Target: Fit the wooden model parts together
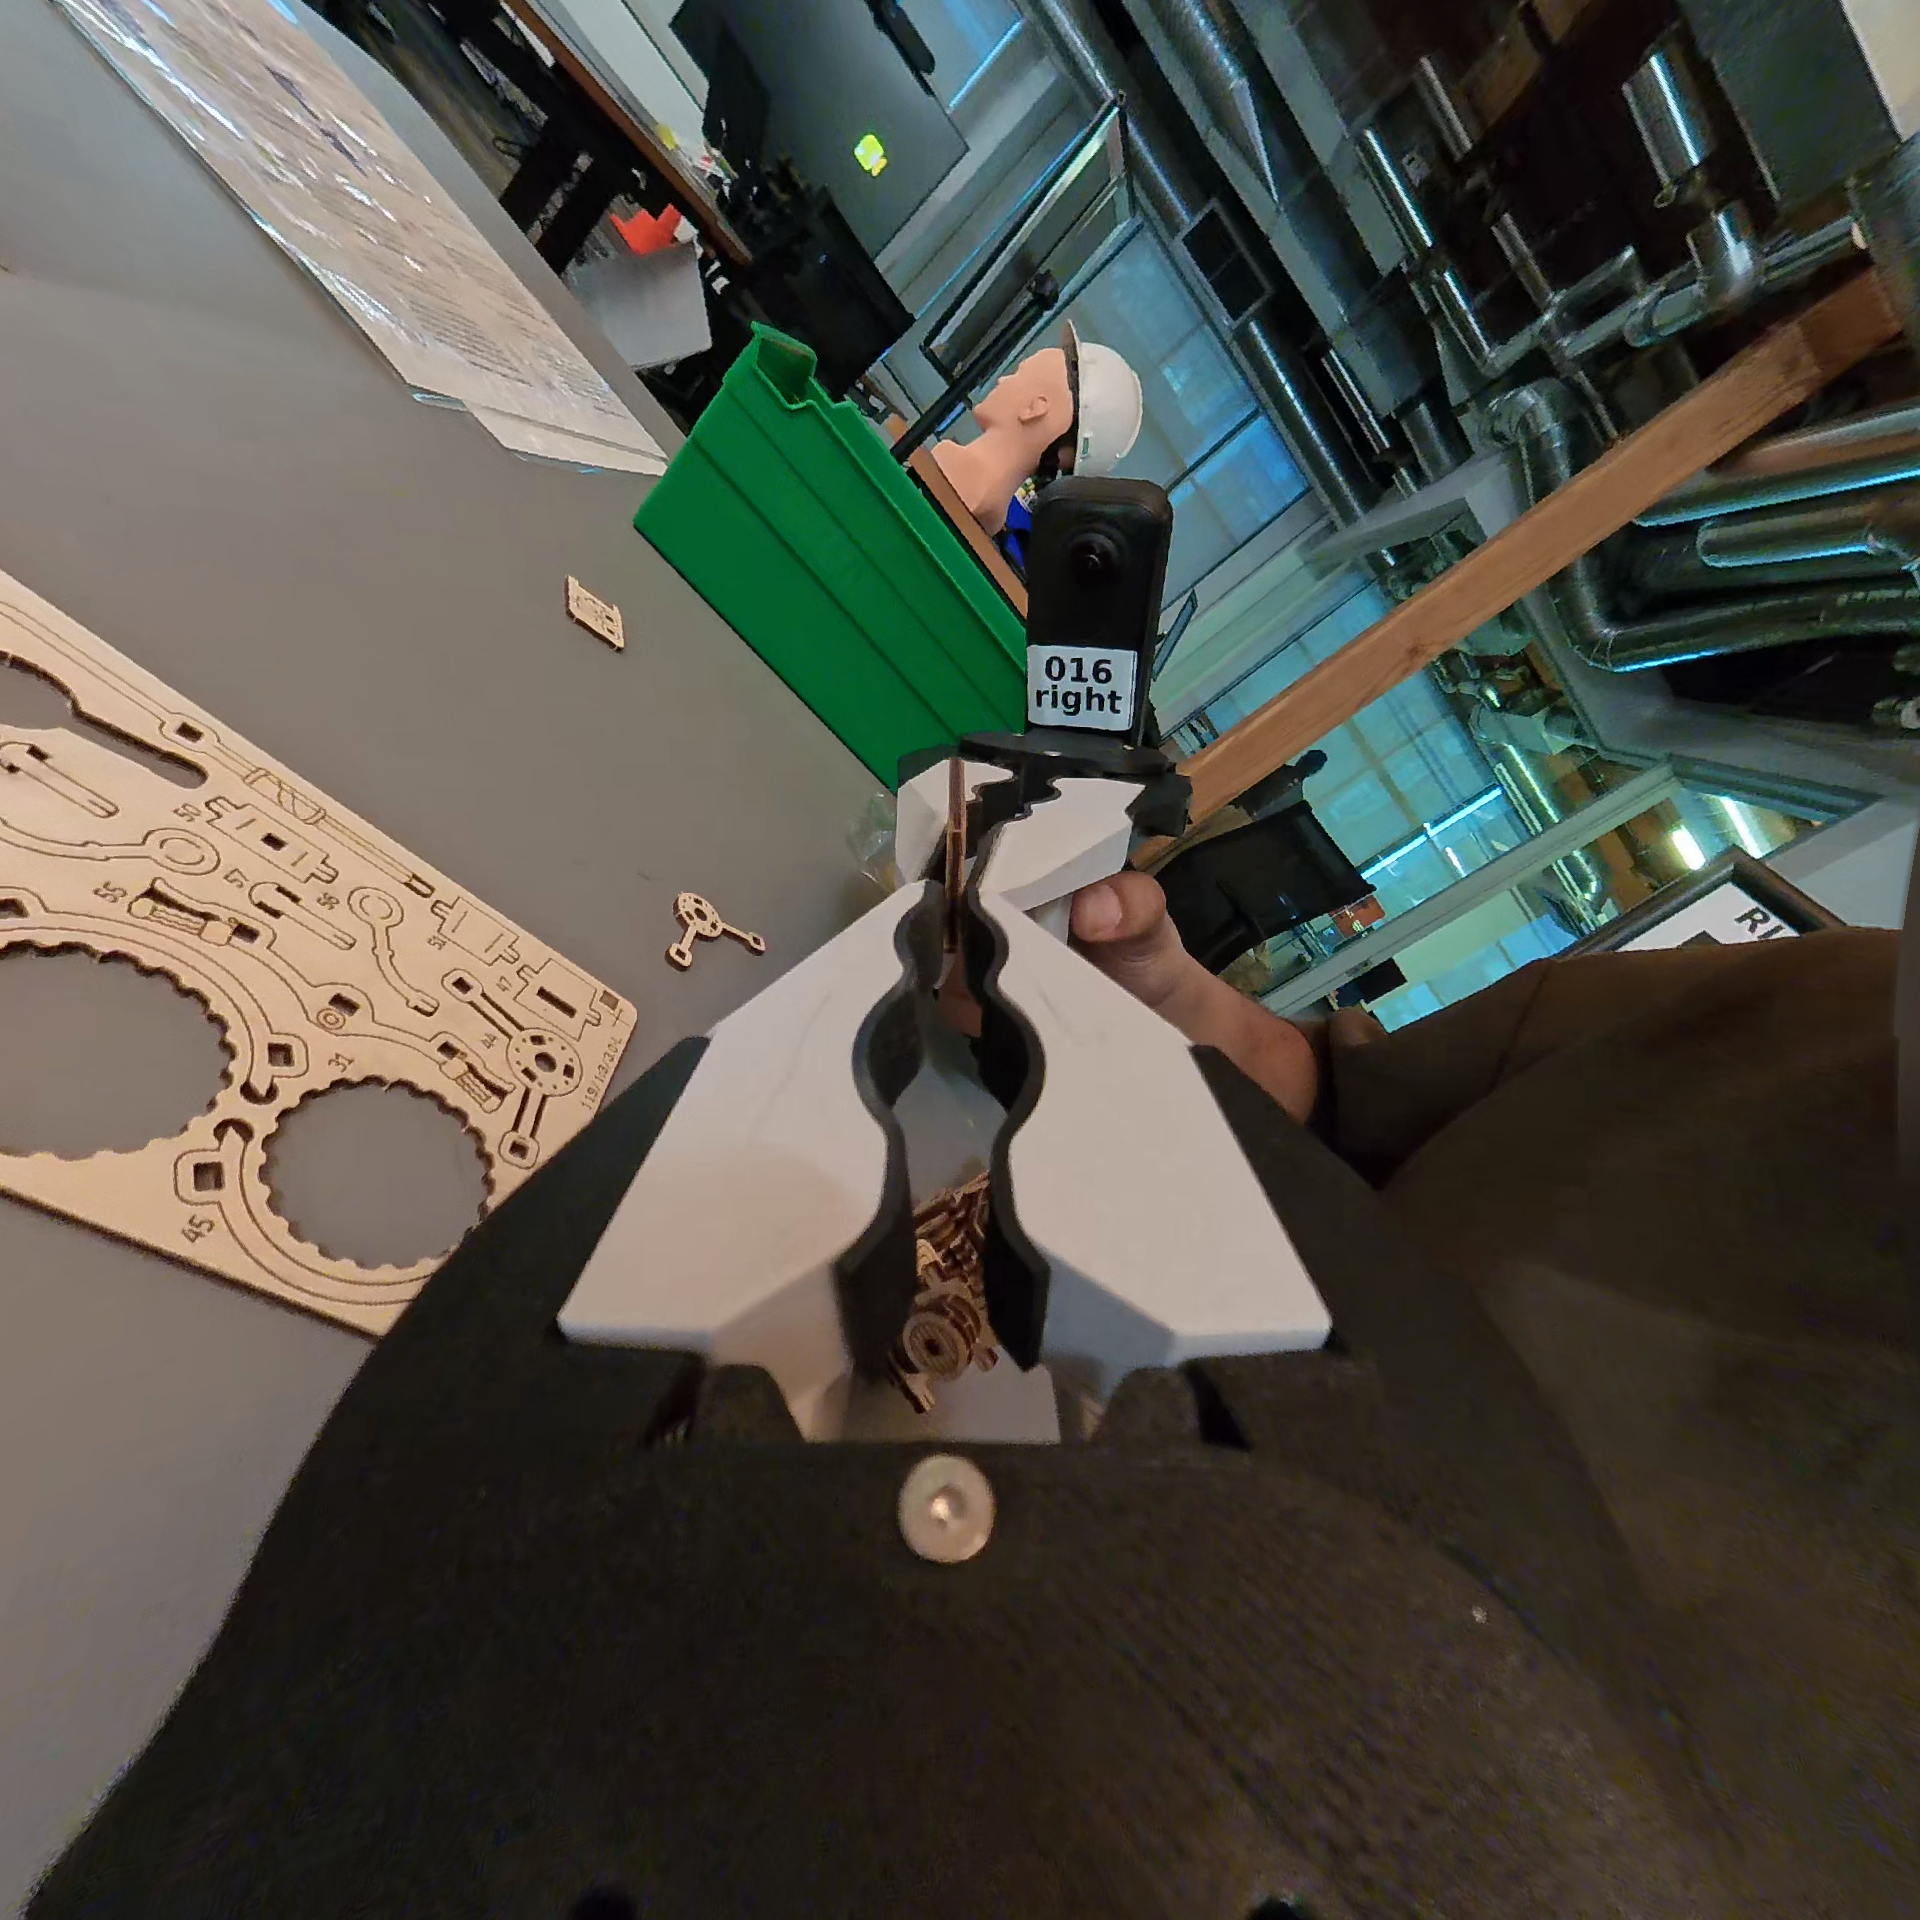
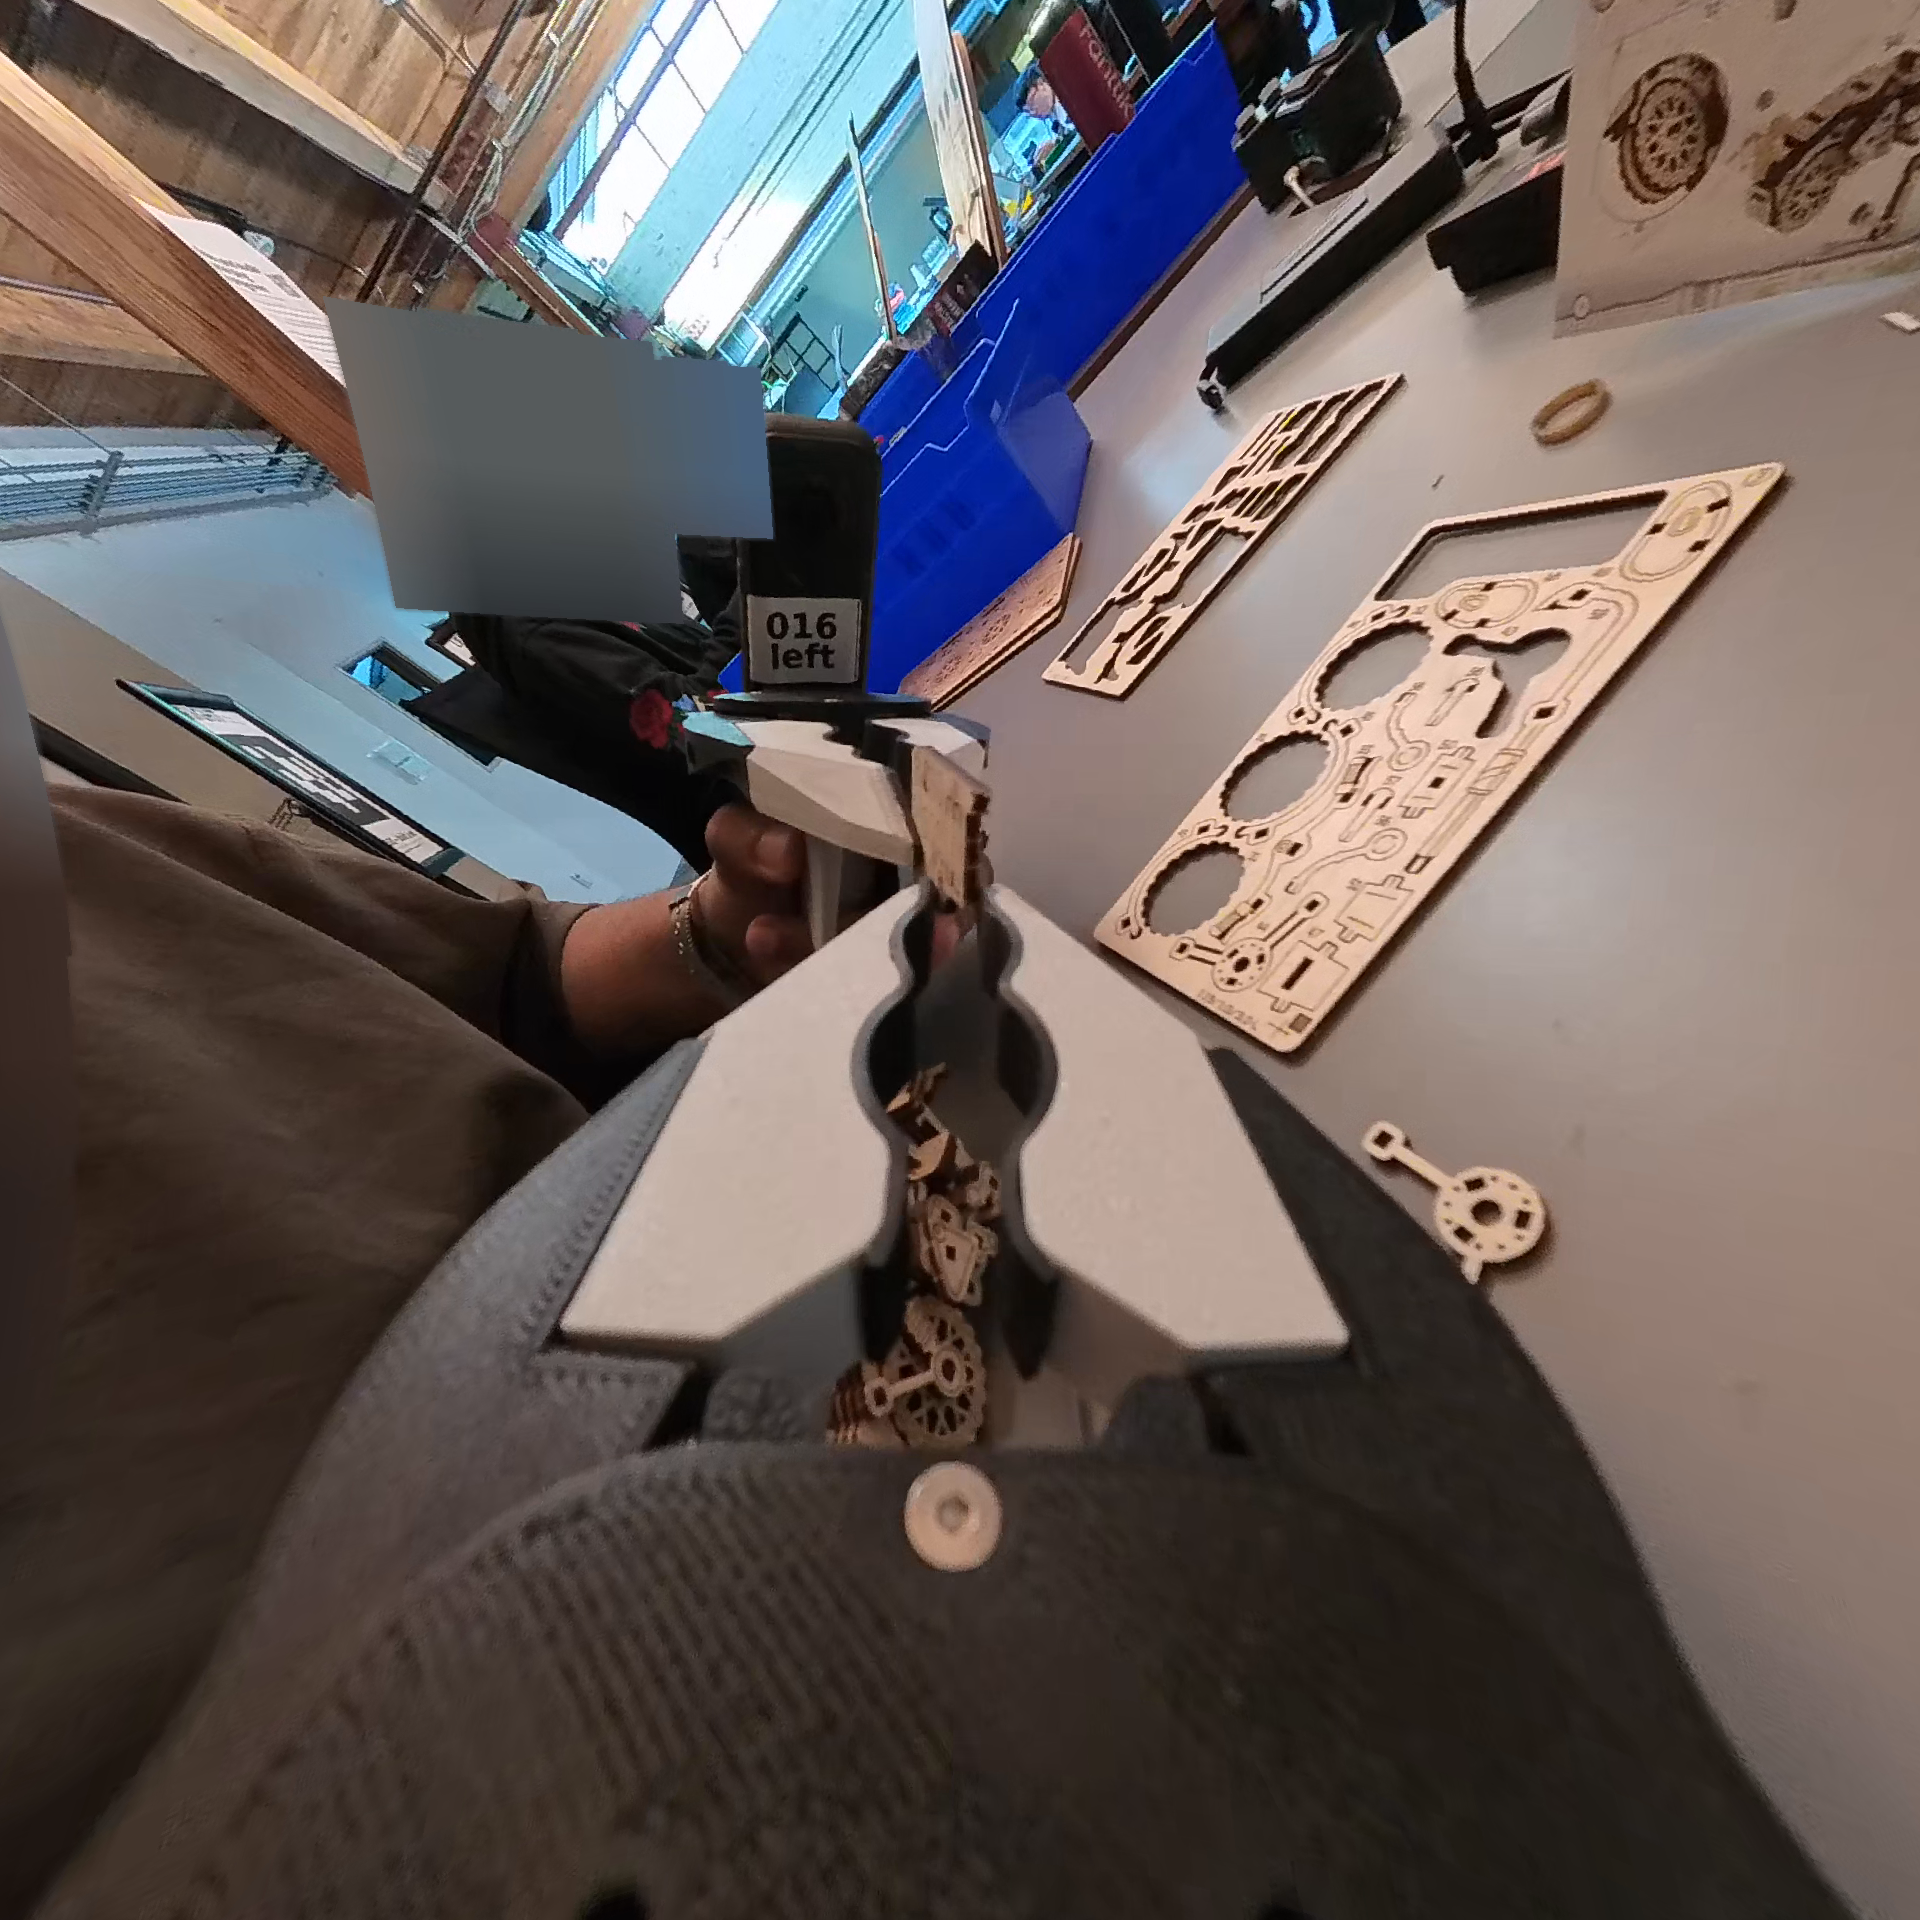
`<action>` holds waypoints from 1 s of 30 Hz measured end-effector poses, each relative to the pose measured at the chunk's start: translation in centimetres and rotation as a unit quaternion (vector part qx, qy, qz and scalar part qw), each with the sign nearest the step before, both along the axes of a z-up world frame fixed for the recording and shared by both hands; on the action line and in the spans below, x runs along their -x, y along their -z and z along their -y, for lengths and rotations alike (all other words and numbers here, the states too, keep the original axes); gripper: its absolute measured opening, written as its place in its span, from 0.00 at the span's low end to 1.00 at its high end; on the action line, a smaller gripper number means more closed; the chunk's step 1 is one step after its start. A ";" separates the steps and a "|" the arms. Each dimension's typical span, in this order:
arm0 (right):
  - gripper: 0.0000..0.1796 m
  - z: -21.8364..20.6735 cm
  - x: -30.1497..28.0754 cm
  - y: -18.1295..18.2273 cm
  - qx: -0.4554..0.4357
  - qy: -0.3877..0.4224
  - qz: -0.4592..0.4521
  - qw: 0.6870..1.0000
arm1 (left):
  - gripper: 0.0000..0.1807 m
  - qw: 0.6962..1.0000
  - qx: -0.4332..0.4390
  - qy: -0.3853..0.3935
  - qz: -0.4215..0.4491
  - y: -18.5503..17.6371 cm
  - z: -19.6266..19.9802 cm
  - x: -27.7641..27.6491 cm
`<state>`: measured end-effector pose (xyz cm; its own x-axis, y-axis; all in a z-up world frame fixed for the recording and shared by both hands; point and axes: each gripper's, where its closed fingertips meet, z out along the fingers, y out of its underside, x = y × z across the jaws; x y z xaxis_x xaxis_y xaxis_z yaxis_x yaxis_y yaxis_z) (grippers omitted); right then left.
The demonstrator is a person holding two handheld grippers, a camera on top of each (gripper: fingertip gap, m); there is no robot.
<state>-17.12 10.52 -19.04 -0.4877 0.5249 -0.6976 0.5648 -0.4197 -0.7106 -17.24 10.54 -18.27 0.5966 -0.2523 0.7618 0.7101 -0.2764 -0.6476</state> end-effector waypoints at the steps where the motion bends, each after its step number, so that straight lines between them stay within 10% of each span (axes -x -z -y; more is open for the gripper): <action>1: 0.03 0.0 0.0 0.0 0.001 0.000 0.000 1.000 | 0.00 1.000 0.000 0.000 0.002 0.0 0.0 0.0; 30: 0.03 -0.4 -0.1 0.5 -0.044 0.010 0.017 0.999 | 0.00 0.993 0.033 -0.039 -0.105 0.6 -0.4 -0.7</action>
